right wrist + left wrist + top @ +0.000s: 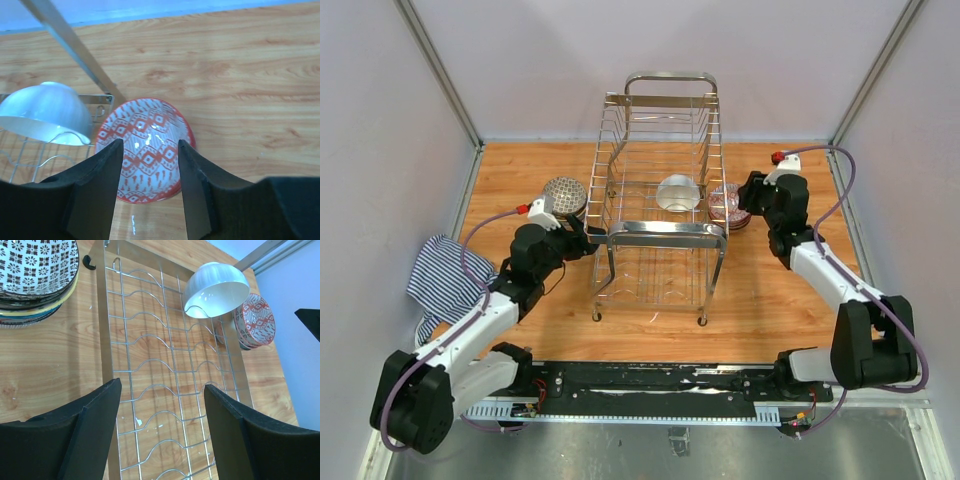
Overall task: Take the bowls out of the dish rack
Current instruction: Adjust the dish rack at the center of the board.
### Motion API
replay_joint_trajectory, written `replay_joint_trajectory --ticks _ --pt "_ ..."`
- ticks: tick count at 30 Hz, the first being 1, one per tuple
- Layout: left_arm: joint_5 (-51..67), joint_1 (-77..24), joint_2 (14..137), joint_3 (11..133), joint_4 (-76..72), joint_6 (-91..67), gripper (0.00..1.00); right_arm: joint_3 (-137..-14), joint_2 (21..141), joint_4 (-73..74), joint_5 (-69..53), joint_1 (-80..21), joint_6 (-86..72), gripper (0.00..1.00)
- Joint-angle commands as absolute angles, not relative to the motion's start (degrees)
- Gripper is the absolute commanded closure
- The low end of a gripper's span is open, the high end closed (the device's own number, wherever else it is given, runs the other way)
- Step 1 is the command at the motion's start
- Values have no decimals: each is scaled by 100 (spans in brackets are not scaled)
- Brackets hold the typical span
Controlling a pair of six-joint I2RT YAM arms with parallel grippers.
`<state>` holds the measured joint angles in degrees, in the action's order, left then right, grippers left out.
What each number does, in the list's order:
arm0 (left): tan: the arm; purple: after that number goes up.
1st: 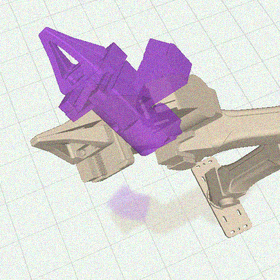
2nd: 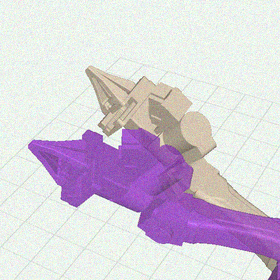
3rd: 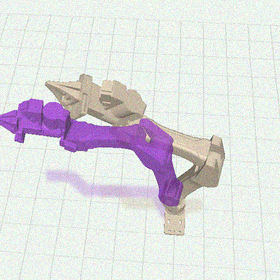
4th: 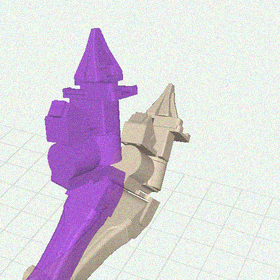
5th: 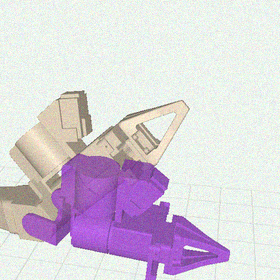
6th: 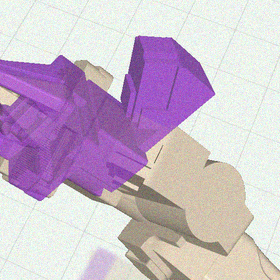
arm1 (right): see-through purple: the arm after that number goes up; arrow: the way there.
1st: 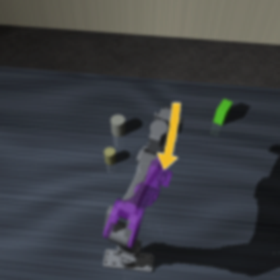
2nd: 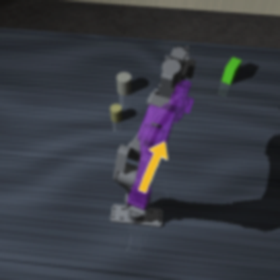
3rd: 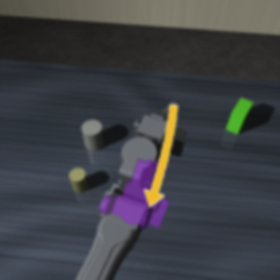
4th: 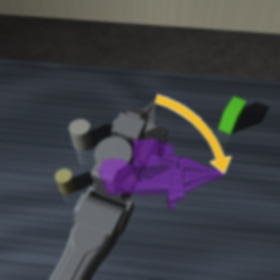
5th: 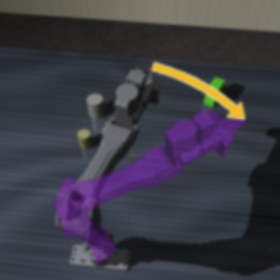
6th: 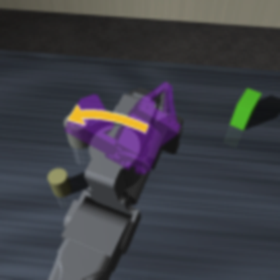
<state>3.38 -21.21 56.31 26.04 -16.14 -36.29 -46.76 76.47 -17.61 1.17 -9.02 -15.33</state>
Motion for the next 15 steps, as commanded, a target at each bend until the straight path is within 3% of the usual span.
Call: replay_joint_trajectory --ticks 1,15 --pt "265 -2167 5419 2672 -1551 -3612 28 -4470 7597 -2732 -869 -832 -1200 50" --pt "346 -2162 5516 2679 -1628 -3586 28 -4552 8569 -4394 -1523 -1487 -49 46"
